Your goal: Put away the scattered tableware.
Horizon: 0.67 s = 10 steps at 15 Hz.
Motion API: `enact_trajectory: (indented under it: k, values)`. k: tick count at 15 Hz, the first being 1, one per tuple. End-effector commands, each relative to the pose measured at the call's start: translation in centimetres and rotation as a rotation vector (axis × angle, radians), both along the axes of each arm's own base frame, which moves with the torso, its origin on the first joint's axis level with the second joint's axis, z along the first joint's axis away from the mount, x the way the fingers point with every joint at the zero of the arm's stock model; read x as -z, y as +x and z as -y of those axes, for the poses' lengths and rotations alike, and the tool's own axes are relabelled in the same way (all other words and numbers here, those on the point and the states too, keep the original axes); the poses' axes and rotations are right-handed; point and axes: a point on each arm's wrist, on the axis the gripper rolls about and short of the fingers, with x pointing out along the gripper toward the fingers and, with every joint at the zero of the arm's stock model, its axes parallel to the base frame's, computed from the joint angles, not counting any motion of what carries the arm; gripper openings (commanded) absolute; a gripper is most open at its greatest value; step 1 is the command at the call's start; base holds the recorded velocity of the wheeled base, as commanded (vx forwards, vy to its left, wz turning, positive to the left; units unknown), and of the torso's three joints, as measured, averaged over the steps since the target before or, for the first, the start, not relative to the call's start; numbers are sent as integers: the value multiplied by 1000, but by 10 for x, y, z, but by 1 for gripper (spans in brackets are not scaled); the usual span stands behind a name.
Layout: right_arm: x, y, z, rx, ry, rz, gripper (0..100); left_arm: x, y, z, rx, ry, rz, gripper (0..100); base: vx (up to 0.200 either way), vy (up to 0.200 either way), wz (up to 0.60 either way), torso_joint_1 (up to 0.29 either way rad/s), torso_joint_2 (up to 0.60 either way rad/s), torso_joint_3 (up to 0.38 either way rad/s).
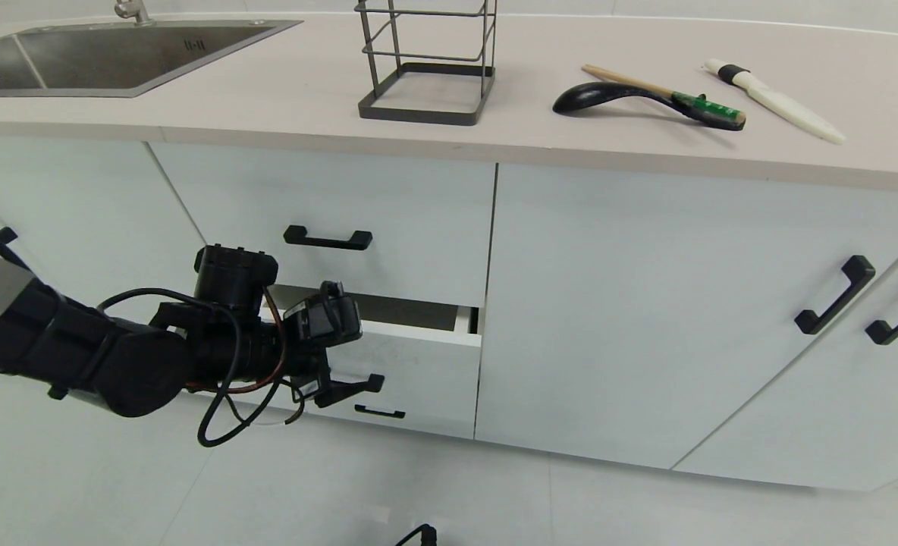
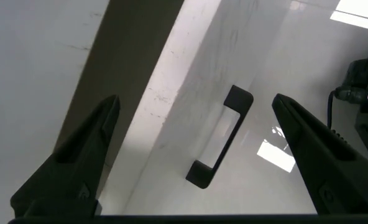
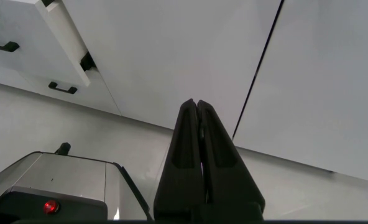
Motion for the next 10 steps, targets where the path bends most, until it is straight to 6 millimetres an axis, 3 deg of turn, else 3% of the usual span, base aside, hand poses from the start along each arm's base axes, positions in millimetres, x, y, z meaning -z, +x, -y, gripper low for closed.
enact_trajectory:
  k: [1,4,5,6,7,10]
  values:
    - [0,0,0,-1,0,-1,0,1,-15,-5,6,6,-18,100,0,0,0,0,0,0]
    - [0,0,0,-1,0,-1,0,-4,-92,-18,62,1,-57,100,0,0,0,0,0,0]
    - [0,0,0,-1,0,-1,0,-3,-138,-25,101,6,-94,100,0,0,0,0,0,0]
    - [0,0,0,-1,0,-1,0,0,-153,-28,112,10,-116,100,0,0,0,0,0,0]
    - [0,0,0,-1,0,-1,0,2,-166,-29,119,4,-133,100,0,0,0,0,0,0]
    - [0,0,0,-1,0,-1,0,2,-153,-23,92,20,-122,100,0,0,0,0,0,0]
